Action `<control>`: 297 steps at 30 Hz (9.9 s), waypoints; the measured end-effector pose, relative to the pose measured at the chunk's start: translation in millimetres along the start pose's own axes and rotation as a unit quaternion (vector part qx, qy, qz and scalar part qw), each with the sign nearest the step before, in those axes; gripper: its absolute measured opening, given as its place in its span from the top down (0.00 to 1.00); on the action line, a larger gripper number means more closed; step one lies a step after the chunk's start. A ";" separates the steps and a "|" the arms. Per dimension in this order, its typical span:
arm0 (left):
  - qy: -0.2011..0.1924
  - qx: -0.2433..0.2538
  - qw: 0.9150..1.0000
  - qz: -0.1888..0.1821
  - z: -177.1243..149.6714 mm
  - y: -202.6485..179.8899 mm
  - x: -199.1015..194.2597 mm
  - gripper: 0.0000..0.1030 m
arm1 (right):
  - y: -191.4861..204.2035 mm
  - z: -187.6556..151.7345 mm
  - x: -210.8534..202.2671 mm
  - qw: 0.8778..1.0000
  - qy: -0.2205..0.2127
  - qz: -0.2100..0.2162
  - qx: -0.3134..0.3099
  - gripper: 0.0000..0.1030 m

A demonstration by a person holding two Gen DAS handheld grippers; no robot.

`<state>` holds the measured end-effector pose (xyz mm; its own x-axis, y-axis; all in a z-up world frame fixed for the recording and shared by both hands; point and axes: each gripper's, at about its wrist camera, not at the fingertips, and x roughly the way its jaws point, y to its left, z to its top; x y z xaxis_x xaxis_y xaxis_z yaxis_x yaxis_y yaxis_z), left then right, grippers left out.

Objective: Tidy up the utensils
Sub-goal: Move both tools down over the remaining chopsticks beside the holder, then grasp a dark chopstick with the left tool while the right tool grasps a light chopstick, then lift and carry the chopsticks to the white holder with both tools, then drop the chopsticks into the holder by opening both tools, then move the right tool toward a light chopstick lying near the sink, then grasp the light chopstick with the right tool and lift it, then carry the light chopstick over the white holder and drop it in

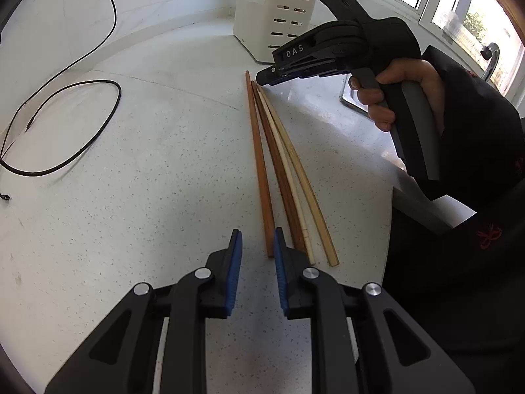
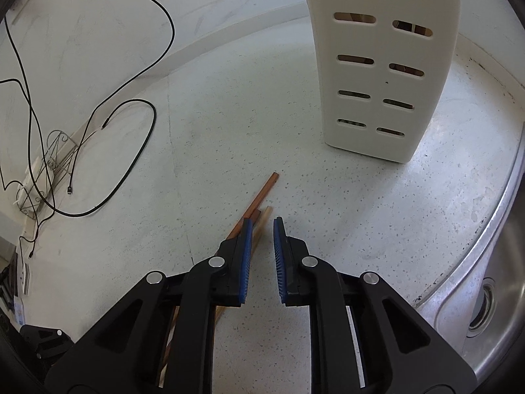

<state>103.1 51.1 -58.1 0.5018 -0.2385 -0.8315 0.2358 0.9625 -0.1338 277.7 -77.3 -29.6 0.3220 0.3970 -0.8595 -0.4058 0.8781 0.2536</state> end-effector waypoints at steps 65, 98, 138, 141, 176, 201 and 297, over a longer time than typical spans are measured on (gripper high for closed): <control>-0.030 -0.068 0.996 0.040 -1.2 23.1 -4.4 0.93 | -9.7 4.1 -1.0 0.998 -0.019 -0.057 0.005 0.96; -0.215 -0.040 0.973 0.071 124.9 6.9 -107.5 0.93 | -11.7 1.3 -181.1 0.961 -0.270 0.053 -0.031 0.96; -0.355 0.004 0.933 -0.051 259.9 -39.0 -157.5 0.95 | -11.4 70.4 -303.8 0.908 -0.398 0.018 -0.128 0.97; -0.364 0.004 0.930 -0.057 274.5 -45.3 -161.1 0.95 | -15.2 82.9 -315.6 0.902 -0.411 0.020 -0.130 0.97; -0.342 -0.006 0.939 -0.042 346.8 -31.6 -84.9 0.95 | -76.1 150.5 -273.6 0.916 -0.392 0.058 -0.068 0.86; -0.312 -0.009 0.949 -0.042 323.7 -35.0 -61.5 0.95 | -204.3 63.4 -142.1 0.979 -0.177 -0.043 0.088 0.71; -0.329 -0.026 0.944 -0.014 318.0 -35.2 -74.3 0.95 | -61.6 159.0 -353.1 0.895 -0.445 -0.033 -0.008 0.95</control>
<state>322.1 -6.1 179.9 0.9081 -0.2753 -0.3155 0.2234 0.9558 -0.1911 325.0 -229.1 328.9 0.8966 0.4057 -0.1777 -0.3702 0.9067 0.2022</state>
